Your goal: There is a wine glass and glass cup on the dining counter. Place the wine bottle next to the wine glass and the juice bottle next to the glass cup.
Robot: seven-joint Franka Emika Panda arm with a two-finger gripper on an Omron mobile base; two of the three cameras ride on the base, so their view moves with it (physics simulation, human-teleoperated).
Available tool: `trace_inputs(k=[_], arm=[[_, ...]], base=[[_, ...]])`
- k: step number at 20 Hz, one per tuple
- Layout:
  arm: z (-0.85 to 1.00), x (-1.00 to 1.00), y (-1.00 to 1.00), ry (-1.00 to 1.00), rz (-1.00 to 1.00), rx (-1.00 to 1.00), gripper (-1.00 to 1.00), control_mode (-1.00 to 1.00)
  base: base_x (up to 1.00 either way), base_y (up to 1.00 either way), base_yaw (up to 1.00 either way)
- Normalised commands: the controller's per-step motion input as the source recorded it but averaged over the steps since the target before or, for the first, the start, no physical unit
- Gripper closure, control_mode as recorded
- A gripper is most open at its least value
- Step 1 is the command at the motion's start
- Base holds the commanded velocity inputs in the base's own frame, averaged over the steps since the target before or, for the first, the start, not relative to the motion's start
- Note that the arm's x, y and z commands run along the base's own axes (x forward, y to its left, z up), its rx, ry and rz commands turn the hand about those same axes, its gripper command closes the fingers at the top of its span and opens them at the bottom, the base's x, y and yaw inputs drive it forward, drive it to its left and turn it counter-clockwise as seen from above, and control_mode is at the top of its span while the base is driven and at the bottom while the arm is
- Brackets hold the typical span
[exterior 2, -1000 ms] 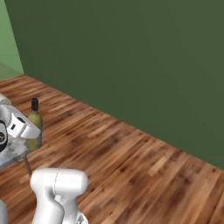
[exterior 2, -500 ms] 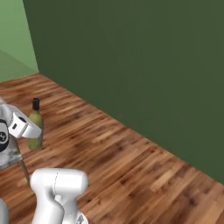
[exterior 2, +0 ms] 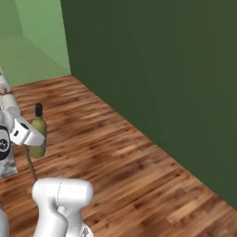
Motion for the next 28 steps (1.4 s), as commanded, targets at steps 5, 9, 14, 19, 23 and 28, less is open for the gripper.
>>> trace_inputs(k=[5, 9, 14, 19, 23, 28], arm=[[0.0, 0.0, 0.0, 0.0, 0.0, 0.0, 1.0, 1.0], [0.0, 0.0, 0.0, 0.0, 0.0, 0.0, 1.0, 1.0], [0.0, 0.0, 0.0, 0.0, 0.0, 0.0, 1.0, 1.0], [0.0, 0.0, 0.0, 0.0, 0.0, 0.0, 1.0, 1.0], [0.0, 0.0, 0.0, 0.0, 0.0, 0.0, 1.0, 1.0], [0.0, 0.0, 0.0, 0.0, 0.0, 0.0, 1.0, 1.0]], base=[[0.43, -0.3, 0.32], [0.43, -0.32, 0.3], [0.43, -0.32, 0.31], [0.43, -0.32, 0.31], [0.43, -0.35, 0.3], [0.46, -0.36, 0.28]])
